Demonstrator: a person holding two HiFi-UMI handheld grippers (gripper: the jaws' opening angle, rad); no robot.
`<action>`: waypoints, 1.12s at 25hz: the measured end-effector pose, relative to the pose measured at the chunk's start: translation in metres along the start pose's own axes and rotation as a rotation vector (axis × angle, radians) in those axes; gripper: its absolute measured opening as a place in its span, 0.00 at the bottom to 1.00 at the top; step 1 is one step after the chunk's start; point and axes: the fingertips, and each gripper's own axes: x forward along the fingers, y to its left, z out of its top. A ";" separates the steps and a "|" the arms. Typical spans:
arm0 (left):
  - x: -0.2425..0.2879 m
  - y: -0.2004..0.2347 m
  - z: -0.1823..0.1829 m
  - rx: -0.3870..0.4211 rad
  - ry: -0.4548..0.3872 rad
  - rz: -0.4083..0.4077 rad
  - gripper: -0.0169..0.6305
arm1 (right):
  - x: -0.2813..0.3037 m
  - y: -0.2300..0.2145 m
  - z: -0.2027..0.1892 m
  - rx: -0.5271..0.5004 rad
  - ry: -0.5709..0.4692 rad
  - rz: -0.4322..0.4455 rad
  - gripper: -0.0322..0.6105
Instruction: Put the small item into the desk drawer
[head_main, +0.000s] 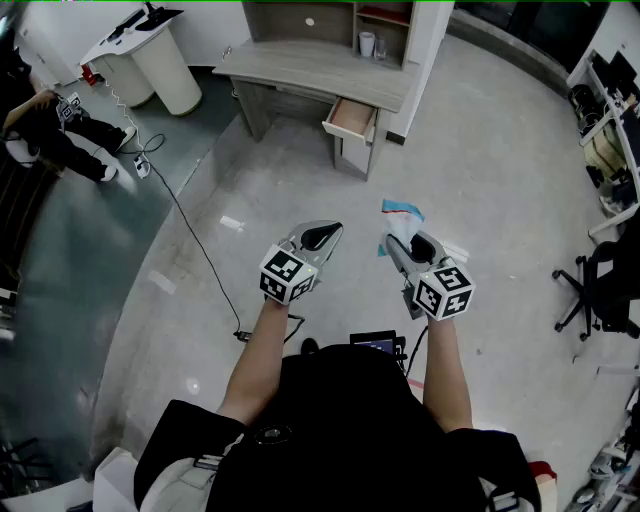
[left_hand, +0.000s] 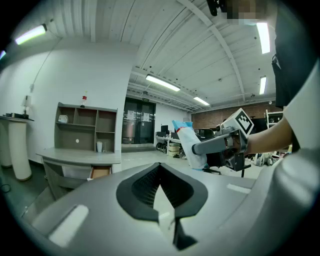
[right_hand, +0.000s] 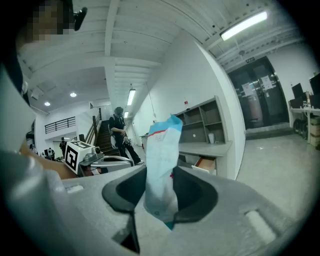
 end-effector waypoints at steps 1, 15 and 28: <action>0.001 0.000 0.000 0.000 0.000 -0.001 0.03 | 0.001 -0.001 0.000 0.001 -0.003 0.001 0.30; 0.001 0.002 -0.004 -0.026 0.005 0.003 0.03 | 0.001 0.000 0.001 0.036 -0.004 0.028 0.30; 0.012 -0.026 -0.019 -0.040 0.045 0.044 0.03 | -0.025 -0.021 -0.011 0.075 -0.003 0.069 0.30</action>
